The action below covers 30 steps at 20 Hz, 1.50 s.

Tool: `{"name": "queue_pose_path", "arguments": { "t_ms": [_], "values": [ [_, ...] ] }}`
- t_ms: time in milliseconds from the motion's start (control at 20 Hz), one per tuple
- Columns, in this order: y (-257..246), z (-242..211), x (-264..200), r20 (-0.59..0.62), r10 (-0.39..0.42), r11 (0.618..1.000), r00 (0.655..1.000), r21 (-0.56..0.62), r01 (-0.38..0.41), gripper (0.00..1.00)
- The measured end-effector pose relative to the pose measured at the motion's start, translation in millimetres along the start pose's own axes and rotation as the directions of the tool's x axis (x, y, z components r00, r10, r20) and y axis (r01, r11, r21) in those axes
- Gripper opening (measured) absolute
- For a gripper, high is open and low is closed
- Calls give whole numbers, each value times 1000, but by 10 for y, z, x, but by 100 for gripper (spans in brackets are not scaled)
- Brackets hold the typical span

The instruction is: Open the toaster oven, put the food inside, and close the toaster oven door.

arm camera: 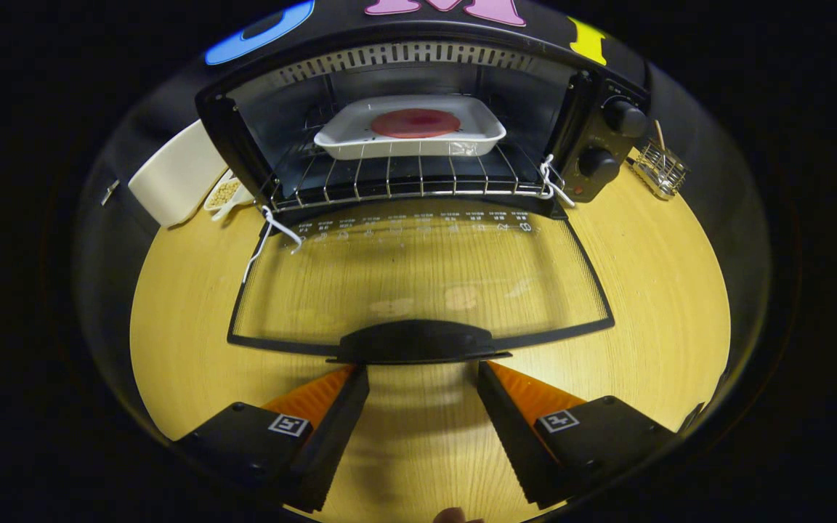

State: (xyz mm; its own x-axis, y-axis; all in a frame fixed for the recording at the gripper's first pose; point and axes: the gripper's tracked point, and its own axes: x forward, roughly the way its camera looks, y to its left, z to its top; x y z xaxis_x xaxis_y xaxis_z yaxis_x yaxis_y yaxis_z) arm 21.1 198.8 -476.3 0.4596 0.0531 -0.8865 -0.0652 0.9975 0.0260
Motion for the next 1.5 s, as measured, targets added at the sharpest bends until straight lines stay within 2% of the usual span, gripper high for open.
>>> {"name": "queue_pose_path", "arguments": {
  "t_ms": [450, 900, 1300, 1500],
  "values": [
    [13, 71, -214, 46, -7, 1000, 999, -16, 7, 98],
    [47, 299, -614, 145, 38, 999, 989, 0, -38, 98],
    [46, 740, -1015, 294, 43, 999, 955, -6, -43, 98],
    [20, 933, -1292, 392, 54, 998, 918, 9, -63, 98]
  ]
}}
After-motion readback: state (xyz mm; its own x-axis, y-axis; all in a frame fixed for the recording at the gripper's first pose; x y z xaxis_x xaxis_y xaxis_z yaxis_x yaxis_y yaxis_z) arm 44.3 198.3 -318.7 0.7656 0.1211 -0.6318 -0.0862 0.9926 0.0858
